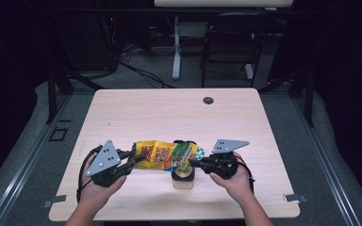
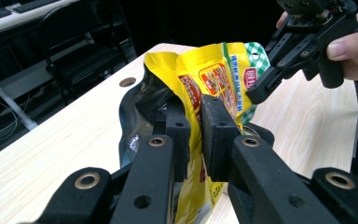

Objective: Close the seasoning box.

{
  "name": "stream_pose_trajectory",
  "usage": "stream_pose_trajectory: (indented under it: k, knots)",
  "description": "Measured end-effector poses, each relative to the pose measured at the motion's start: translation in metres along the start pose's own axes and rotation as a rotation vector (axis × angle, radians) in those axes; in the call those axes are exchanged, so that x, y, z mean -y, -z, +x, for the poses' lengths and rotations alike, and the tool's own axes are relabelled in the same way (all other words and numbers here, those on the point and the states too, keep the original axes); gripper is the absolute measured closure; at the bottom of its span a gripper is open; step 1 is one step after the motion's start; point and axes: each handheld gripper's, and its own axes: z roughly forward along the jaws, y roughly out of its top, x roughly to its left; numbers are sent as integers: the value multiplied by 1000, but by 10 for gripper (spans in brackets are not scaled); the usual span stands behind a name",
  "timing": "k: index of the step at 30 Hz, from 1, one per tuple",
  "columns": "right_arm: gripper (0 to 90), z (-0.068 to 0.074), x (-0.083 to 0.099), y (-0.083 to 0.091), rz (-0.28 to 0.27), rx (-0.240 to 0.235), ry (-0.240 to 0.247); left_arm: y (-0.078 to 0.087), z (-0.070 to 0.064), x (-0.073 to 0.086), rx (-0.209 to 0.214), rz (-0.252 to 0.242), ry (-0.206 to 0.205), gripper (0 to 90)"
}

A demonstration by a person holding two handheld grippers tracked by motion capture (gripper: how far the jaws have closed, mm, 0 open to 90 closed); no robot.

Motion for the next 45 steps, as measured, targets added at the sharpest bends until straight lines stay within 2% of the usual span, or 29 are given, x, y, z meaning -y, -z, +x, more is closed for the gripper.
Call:
stream_pose_trajectory:
  k: [11,26,37,45]
  knots:
    - [897,2,0,-3,-12,-36,-18,7,2,2,-8,3,-3,823]
    - [896,6,-1,-8,-21,-19,-3,11,6,14,-11,3,28,816]
    - [867,6,2,-11,-43,-31,-14,15,9,25,-9,-4,52,812]
    - [845,3,4,-11,-31,-41,-13,15,10,26,-9,-5,56,810]
